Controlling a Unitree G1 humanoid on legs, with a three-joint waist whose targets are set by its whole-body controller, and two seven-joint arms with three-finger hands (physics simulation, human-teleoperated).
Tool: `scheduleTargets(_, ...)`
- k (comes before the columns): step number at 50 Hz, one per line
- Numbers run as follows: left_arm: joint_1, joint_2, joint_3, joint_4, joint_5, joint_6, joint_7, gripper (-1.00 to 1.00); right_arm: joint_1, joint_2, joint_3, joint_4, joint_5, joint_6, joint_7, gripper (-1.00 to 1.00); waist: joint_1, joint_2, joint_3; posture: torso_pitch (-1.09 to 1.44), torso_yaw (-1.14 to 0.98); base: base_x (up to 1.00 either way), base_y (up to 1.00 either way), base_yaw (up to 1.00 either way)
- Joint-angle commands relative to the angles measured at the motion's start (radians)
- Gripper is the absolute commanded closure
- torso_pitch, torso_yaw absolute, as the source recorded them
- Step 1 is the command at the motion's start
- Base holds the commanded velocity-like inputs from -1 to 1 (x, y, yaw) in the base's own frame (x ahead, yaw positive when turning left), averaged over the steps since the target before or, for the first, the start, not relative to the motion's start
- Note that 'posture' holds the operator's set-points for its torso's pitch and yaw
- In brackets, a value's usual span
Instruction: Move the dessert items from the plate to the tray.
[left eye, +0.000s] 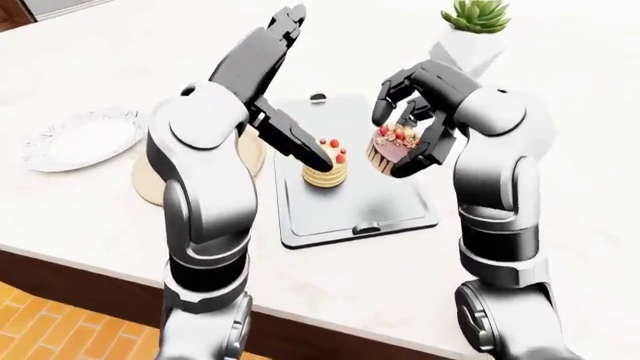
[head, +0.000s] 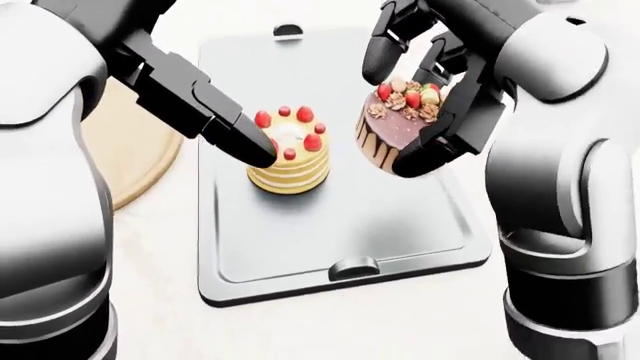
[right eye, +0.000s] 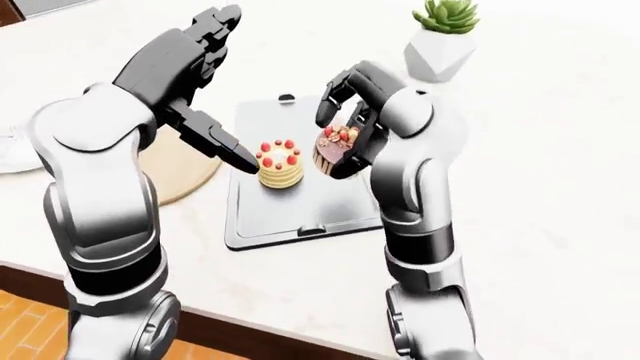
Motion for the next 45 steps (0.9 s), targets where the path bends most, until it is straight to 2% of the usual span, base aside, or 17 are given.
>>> scheduleTargets(1, -0.030, 0.008, 0.011, -0.027, 0.004, -0.019, 0.015, -1.00, -0.067, -0.007, -0.014, -0.005, 0.013, -0.026, -0.070, 0.97, 0.003, -0.004, -0.035, 0.00, 0.00, 0.00, 0.00, 0.00)
scheduleTargets(4, -0.019, 0.011, 0.018, -0.024, -0.010, -0.030, 0.026, -1.00, -0.132, -0.013, -0.019, 0.089, 0.041, -0.031, -0.125, 0.97, 0.003, 0.004, -0.033, 0.00, 0.00, 0.00, 0.00, 0.00)
scheduleTargets(10, 0.002, 0.016, 0.024, -0.017, -0.036, -0.049, 0.049, -1.00, -0.196, -0.022, -0.026, 0.240, 0.108, -0.069, -0.243, 0.97, 0.001, 0.011, -0.031, 0.00, 0.00, 0.00, 0.00, 0.00)
scheduleTargets(21, 0.039, 0.018, 0.020, -0.025, -0.061, -0.062, 0.073, -1.00, -0.240, -0.053, -0.023, 0.473, 0.191, -0.157, -0.439, 0.97, 0.001, 0.010, -0.038, 0.00, 0.00, 0.00, 0.00, 0.00)
scheduleTargets(32, 0.065, 0.016, 0.018, -0.026, -0.073, -0.079, 0.090, -1.00, -0.223, -0.054, -0.014, 0.519, 0.200, -0.180, -0.479, 0.97, 0.005, 0.010, -0.041, 0.00, 0.00, 0.00, 0.00, 0.00)
scheduleTargets(40, 0.071, 0.015, 0.019, -0.027, -0.080, -0.085, 0.095, -1.00, -0.207, -0.060, -0.008, 0.515, 0.183, -0.192, -0.465, 1.00, 0.006, 0.010, -0.042, 0.00, 0.00, 0.00, 0.00, 0.00)
scheduleTargets(41, 0.071, 0.015, 0.019, -0.024, -0.082, -0.086, 0.097, -1.00, -0.205, -0.060, -0.008, 0.517, 0.182, -0.196, -0.464, 0.98, 0.006, 0.010, -0.042, 0.00, 0.00, 0.00, 0.00, 0.00)
scheduleTargets(43, 0.072, 0.015, 0.022, -0.014, -0.088, -0.097, 0.105, -1.00, -0.204, -0.060, -0.008, 0.520, 0.179, -0.200, -0.461, 0.59, 0.006, 0.009, -0.043, 0.00, 0.00, 0.00, 0.00, 0.00)
scheduleTargets(45, 0.071, 0.017, 0.020, -0.020, -0.086, -0.089, 0.101, -1.00, -0.203, -0.058, -0.009, 0.513, 0.176, -0.196, -0.457, 0.48, 0.006, 0.009, -0.044, 0.00, 0.00, 0.00, 0.00, 0.00)
